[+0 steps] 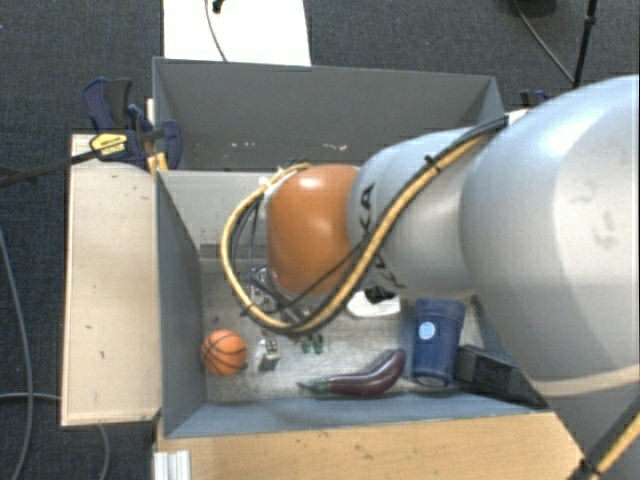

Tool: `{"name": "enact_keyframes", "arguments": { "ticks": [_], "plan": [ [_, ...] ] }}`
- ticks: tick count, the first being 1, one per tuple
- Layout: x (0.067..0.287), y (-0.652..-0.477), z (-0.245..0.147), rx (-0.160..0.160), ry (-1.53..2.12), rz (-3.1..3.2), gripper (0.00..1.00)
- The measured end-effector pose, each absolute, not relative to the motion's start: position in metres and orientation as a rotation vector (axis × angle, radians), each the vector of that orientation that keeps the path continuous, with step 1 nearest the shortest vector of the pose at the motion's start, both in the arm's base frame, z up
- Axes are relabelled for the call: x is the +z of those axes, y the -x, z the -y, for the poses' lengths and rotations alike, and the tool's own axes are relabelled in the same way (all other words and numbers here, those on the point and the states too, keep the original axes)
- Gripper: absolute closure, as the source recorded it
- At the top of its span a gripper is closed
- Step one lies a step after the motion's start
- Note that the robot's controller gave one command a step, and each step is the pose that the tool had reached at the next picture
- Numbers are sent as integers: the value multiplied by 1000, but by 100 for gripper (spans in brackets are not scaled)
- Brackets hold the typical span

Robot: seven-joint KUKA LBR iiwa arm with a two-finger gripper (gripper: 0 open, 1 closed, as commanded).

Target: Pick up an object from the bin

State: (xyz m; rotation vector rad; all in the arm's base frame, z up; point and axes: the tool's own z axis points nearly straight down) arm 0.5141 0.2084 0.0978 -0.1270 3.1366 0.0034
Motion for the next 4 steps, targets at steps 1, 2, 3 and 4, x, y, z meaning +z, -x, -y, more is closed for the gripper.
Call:
{"name": "enact_keyframes", "arguments": {
  "ticks": [1,2,3,4],
  "plan": [
    [78,-506,-222,-3,140,-3142,0],
    [75,-518,-244,-22,136,-3158,100],
    [75,-518,-244,-22,134,-3158,100],
    [98,-536,-242,-4,319,-3135,100]
  ]
}}
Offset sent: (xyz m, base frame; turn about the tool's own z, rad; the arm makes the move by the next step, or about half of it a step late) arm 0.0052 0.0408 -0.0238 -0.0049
